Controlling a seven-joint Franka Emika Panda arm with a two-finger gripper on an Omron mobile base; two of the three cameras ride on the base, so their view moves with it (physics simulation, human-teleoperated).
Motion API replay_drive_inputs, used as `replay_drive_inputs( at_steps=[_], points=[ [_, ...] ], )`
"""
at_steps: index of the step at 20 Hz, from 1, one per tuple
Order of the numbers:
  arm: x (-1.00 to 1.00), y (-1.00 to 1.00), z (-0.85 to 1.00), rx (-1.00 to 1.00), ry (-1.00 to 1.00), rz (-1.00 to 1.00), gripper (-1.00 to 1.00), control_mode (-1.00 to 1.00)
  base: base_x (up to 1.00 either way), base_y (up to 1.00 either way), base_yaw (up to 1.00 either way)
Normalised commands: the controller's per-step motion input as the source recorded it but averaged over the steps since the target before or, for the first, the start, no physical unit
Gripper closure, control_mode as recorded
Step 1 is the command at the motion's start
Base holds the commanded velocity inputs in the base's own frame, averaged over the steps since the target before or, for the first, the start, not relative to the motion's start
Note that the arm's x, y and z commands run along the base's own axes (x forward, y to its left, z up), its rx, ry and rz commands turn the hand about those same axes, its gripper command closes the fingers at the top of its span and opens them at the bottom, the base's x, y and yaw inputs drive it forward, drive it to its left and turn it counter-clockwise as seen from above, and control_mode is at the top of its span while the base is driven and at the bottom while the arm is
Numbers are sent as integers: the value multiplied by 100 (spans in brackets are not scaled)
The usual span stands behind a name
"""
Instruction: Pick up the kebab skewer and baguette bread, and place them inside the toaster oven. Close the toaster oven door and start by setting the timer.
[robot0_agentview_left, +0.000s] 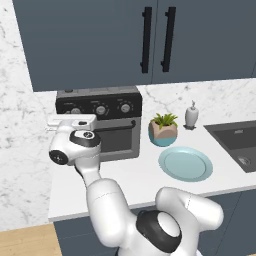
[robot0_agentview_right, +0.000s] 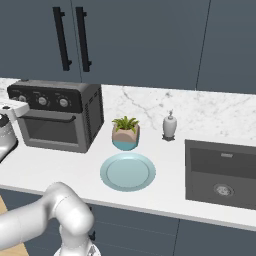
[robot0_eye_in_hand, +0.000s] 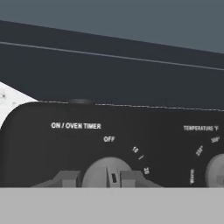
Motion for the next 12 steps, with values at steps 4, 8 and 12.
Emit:
replay_drive_inputs(
  at_steps=[4,8,12],
  points=[
    [0,-6,0,0,0,0,100,-100,0,0,0],
    [0,-7,0,3,0,0,100,-100,0,0,0],
    [0,-15,0,6,0,0,100,-100,0,0,0]
  ],
)
